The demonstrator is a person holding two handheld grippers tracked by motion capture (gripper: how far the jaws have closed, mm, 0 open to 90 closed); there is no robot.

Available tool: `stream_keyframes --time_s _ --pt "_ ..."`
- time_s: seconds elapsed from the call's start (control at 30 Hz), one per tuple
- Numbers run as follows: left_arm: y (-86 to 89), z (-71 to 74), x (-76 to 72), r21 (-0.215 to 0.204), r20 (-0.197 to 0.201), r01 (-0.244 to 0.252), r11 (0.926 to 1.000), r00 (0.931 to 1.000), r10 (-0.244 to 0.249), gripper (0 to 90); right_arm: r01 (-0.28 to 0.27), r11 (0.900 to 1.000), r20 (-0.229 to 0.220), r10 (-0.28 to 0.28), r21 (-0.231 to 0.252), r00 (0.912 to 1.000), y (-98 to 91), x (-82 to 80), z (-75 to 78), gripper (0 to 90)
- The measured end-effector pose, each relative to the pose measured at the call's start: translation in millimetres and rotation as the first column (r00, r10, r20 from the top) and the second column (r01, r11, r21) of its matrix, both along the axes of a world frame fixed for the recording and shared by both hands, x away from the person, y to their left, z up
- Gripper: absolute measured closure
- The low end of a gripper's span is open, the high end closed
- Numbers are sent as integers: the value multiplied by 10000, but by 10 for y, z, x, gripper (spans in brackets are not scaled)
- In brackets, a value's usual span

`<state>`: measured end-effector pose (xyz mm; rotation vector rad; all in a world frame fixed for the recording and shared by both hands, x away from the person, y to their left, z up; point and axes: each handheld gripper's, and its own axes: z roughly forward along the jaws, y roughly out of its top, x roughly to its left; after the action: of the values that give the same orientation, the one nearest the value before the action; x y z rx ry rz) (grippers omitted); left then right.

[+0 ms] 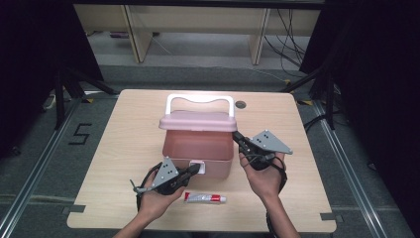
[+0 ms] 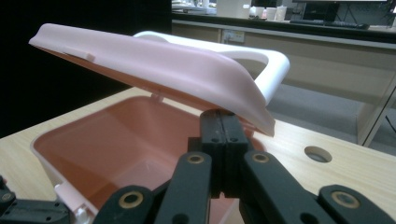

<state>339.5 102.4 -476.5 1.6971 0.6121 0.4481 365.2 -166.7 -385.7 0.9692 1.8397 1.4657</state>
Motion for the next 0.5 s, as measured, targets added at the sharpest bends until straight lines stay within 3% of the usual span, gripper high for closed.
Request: stream_keyframes --time_s 0.3,0.33,0.37,0.43,0.5 --pt "0 -1 -2 4 3 -4 10000 10000 4 900 217 9998 183 -217 27 9996 18 68 76 900" --pt "0 -1 -2 16 15 1 10000 10000 -1 900 323 9991 474 -310 -279 9984 -4 90 92 900" --pt "0 0 -3 37 20 -5 10000 10000 5 900 354 9994 190 -354 -18 9992 17 80 97 900" --pt "0 1 -1 33 9 4 10000 10000 -4 900 359 9994 357 -358 -7 9987 17 114 114 900" --pt "1 0 -1 18 3 10 10000 10000 -10 900 410 9992 227 -410 -8 9989 20 120 133 900"
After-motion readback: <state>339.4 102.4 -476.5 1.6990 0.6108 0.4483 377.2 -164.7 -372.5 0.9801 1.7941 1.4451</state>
